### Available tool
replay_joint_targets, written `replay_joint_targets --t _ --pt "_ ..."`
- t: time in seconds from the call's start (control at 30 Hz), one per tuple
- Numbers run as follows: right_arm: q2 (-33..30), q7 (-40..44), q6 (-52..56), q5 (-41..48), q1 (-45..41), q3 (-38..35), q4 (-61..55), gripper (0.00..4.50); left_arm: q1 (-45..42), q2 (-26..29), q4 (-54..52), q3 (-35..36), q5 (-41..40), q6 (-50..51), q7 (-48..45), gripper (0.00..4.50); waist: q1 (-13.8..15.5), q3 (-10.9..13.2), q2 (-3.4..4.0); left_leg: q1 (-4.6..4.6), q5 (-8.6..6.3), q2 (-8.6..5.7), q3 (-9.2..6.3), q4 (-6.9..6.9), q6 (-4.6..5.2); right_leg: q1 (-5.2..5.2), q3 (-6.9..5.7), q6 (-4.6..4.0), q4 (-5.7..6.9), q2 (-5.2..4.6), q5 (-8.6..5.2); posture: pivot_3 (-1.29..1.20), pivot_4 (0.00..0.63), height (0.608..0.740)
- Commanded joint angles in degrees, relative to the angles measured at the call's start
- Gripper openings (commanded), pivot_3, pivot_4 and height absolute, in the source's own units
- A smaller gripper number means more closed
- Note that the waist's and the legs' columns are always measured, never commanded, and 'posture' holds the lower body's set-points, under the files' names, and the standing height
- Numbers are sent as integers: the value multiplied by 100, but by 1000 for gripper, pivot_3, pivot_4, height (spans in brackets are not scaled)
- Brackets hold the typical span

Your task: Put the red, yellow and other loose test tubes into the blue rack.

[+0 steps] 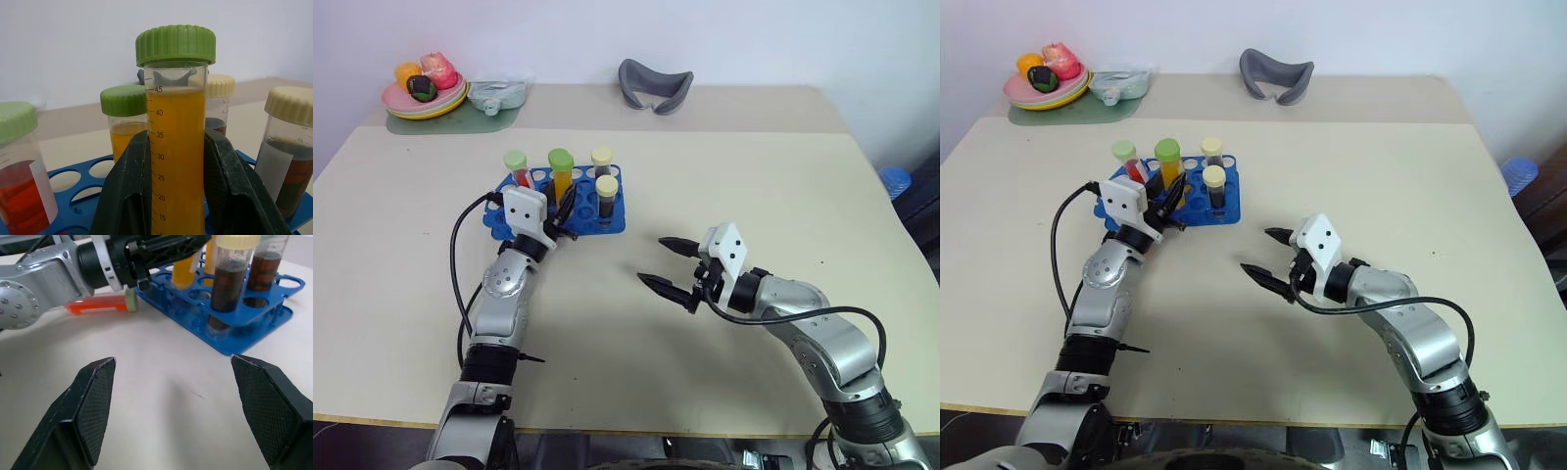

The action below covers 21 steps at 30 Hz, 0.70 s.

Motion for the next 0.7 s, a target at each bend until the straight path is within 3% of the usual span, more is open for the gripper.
replay_joint_targets --t 0.03,0.13,0.3,0.37,0.57,0.7 --pt "105 -131 -75 16 101 -111 -351 3854 38 -60 -119 93 -18 -246 -42 789 -4 0 0 0 0 0 0 0 0 0 0 0 0 0 0 0 150 740" --pt "121 -141 -69 10 131 -123 -371 3854 87 -53 -175 94 15 -231 -71 789 -15 0 0 1 0 0 0 0 0 0 0 0 2 1 0 0 150 740" --pt "108 -112 -89 16 125 -118 -350 3854 189 -41 -327 116 -31 -81 -106 3163 -18 0 0 1 0 0 -1 0 0 -1 0 0 2 1 0 0 150 740" --pt "113 -103 -96 14 110 -107 -340 3854 237 -4 -438 147 -12 -45 -79 4326 -19 0 0 1 0 0 -1 0 0 -1 0 0 2 1 0 0 150 740" --pt "70 -33 -105 39 86 -147 -325 3854 439 333 -1368 392 -87 432 30 4429 -27 0 0 2 0 1 -2 -1 0 -1 0 0 4 1 0 0 150 740" --pt "-102 153 -69 112 120 -263 -354 3854 591 893 -2572 698 -464 1635 19 4429 -29 0 0 1 0 1 -2 -1 0 -1 0 0 3 1 0 0 150 740"
